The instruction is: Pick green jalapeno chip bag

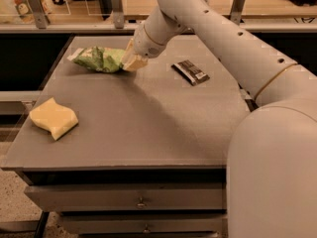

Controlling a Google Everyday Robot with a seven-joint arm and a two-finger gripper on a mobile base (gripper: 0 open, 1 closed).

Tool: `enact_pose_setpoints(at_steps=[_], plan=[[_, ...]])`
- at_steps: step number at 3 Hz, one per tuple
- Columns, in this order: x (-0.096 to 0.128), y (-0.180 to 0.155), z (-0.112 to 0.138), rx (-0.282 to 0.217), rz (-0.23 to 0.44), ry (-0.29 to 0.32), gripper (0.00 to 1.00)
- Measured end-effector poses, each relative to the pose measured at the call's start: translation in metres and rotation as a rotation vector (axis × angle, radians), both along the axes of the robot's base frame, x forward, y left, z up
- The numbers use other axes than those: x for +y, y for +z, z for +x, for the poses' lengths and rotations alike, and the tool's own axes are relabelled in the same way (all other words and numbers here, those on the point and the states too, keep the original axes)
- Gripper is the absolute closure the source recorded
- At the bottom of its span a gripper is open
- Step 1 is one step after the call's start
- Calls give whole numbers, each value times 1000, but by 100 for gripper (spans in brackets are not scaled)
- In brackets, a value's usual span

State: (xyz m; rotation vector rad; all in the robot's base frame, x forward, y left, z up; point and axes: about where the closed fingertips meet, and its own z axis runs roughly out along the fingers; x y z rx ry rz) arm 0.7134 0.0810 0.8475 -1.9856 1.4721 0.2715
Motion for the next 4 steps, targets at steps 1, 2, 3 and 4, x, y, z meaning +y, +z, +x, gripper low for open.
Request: enact_pose_setpoints(at_steps=[1, 2, 3, 4], plan=[[-2, 0, 0, 0, -6, -7, 97], [-4, 2, 1, -3, -9, -11, 100], [-15, 21, 6, -27, 0, -31, 100], [-33, 54, 15, -60, 10, -47, 100]])
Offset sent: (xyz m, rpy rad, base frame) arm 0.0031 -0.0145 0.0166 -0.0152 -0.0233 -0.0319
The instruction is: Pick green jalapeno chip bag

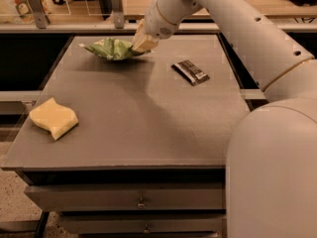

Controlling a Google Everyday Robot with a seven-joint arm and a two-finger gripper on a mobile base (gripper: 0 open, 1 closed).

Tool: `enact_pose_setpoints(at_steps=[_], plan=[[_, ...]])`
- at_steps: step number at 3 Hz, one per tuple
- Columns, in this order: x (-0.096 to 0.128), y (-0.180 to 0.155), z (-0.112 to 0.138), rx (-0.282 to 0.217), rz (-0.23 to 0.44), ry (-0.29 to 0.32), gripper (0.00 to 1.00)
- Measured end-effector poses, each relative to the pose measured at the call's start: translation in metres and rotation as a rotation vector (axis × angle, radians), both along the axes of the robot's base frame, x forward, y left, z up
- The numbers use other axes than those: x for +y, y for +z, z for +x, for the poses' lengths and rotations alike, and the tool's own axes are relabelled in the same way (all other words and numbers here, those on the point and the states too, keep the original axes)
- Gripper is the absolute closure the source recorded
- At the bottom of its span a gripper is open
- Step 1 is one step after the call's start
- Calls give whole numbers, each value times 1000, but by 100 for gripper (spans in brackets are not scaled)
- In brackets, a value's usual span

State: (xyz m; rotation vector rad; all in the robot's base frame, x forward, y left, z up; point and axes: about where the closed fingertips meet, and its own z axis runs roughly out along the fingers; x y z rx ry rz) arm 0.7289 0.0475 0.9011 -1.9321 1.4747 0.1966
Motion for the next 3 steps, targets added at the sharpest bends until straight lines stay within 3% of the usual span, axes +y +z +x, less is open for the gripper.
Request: enact_pose_setpoints(at_steps=[1, 3], plan=[[-28, 43, 10, -40, 14, -32, 100], [-67, 128, 14, -173, 0, -89, 100]])
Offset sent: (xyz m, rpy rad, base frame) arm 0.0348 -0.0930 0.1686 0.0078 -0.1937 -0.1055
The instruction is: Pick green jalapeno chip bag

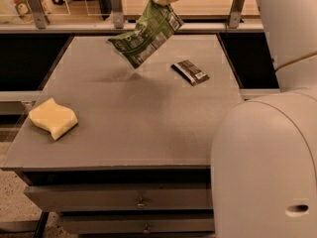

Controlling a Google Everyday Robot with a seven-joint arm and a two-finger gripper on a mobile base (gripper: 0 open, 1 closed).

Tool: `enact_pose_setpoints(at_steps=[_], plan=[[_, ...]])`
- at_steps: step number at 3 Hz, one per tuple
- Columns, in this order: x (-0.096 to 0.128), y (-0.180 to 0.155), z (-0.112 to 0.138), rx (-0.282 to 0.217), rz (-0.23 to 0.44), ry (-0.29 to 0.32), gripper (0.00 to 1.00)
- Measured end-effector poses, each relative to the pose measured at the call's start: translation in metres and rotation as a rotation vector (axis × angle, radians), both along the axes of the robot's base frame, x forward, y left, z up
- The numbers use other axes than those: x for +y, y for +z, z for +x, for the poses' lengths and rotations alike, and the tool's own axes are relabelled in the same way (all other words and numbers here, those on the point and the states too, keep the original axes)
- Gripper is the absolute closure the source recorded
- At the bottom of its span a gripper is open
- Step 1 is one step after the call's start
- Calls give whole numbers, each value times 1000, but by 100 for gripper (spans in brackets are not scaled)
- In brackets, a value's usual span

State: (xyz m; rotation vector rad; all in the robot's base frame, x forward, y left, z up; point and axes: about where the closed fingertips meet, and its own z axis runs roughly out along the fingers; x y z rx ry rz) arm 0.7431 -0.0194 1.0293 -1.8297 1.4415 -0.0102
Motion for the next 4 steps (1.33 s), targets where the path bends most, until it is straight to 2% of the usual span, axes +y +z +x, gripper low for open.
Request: enact_pose_setpoints(at_steps=[1, 3, 4], plan=[[-6, 34, -6, -69, -32, -13, 100], [-14, 86, -31, -177, -83, -26, 100], [-14, 86, -30, -177, -83, -26, 100]])
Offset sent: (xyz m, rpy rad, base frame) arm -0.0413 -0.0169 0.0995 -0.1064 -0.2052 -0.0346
